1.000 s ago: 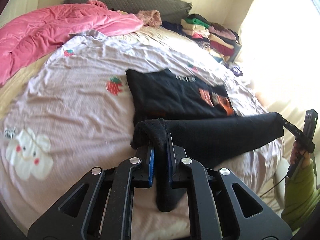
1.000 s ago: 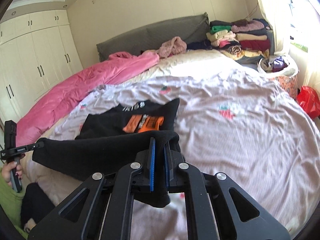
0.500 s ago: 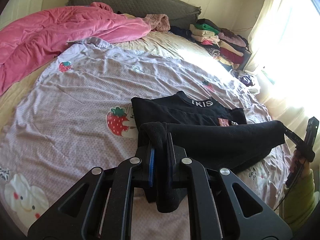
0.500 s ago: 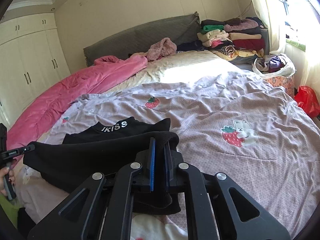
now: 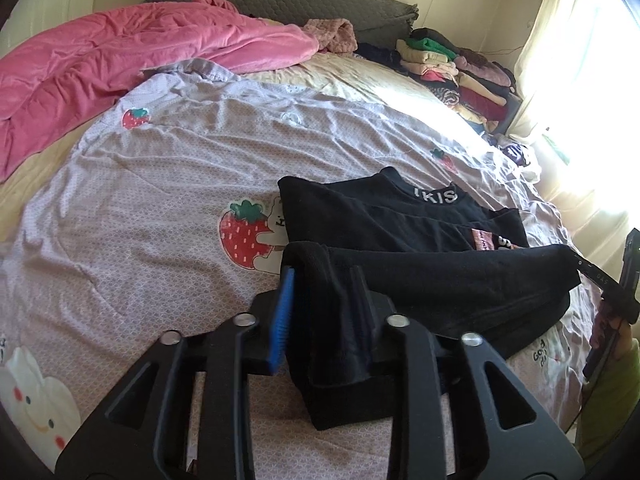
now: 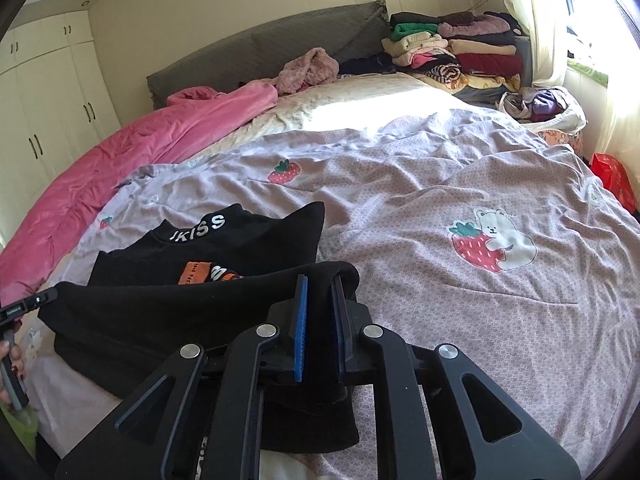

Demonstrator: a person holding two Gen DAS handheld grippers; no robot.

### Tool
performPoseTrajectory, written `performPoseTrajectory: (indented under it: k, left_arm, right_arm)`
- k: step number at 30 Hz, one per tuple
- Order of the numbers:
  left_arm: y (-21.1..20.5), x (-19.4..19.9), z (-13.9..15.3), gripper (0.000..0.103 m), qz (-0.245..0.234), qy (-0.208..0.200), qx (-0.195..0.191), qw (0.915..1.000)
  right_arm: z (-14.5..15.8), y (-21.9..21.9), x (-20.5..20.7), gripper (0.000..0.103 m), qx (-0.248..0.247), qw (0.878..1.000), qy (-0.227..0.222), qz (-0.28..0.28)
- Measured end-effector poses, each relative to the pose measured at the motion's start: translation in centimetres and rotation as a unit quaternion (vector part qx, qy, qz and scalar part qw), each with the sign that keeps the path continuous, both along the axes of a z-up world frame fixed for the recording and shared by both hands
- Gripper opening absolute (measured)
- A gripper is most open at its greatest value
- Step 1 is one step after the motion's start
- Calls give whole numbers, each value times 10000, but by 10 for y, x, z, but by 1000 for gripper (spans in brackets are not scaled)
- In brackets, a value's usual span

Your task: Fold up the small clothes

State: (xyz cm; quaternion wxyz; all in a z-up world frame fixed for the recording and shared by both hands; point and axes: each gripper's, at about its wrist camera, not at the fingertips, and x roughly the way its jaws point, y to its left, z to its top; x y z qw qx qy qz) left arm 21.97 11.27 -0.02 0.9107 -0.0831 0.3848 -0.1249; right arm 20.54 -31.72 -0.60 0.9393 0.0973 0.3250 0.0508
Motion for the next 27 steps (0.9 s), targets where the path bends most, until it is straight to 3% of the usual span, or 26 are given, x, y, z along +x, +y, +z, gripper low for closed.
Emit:
performPoseTrajectory:
  k: [2, 11, 18, 27]
  left_arm:
    - [-3, -7, 6, 36, -13, -136, 77, 9999]
    - [-14, -53, 23, 40, -146, -507, -9, 9986]
    - [-40, -80, -5, 43, -603, -113, -129, 9980]
    - [-80, -66, -39, 44, -904, 169, 580, 9941]
  right_arm:
    - [4, 0, -4, 35, -77, 9999, -77, -95]
    - [17, 11, -45, 36, -163, 9995, -250, 88]
    - [-3, 48, -70, 37, -17, 9974, 97, 709]
    - [-27, 73, -58, 37, -109, 9944, 468, 938]
